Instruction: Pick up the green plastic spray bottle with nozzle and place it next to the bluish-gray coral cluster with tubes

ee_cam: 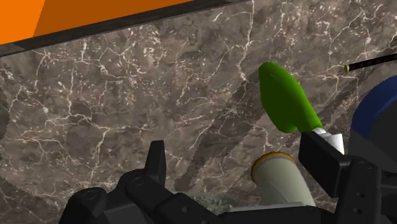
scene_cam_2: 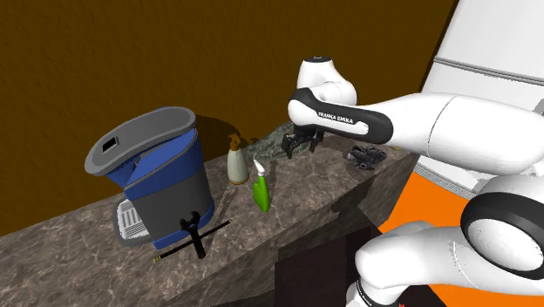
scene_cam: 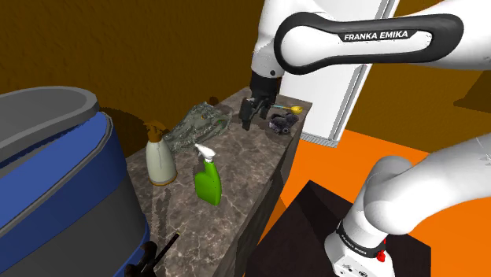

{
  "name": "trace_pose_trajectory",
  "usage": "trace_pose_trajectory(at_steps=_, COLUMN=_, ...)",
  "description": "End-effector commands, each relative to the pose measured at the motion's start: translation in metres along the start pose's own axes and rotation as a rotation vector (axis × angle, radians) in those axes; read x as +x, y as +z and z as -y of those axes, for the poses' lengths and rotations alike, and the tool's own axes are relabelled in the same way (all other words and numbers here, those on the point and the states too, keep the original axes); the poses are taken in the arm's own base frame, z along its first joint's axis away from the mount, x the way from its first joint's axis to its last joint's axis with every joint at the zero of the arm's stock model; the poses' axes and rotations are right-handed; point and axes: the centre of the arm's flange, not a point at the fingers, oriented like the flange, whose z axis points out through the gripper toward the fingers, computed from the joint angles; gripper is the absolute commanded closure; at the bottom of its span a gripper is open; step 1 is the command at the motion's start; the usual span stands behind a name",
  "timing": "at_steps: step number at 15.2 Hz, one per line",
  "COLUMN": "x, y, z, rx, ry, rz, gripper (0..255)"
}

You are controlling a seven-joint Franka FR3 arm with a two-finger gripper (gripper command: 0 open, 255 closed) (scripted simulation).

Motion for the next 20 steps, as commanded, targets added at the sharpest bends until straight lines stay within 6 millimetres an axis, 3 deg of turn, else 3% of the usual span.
trace_pose_trajectory(at_steps=1, x=0.011, y=0.011, z=0.021, rx=0.012, ry=0.007, rz=0.009, gripper=0)
trace_pose_trajectory(at_steps=10, x=0.058, y=0.059, z=0.114, rx=0.062, ry=0.032, rz=0.051, gripper=0)
trace_pose_trajectory(at_steps=18, x=0.057, y=0.100, z=0.120, rx=0.064, ry=0.033, rz=0.053, gripper=0)
trace_pose_trajectory(at_steps=20, x=0.057, y=0.100, z=0.120, rx=0.064, ry=0.033, rz=0.053, gripper=0)
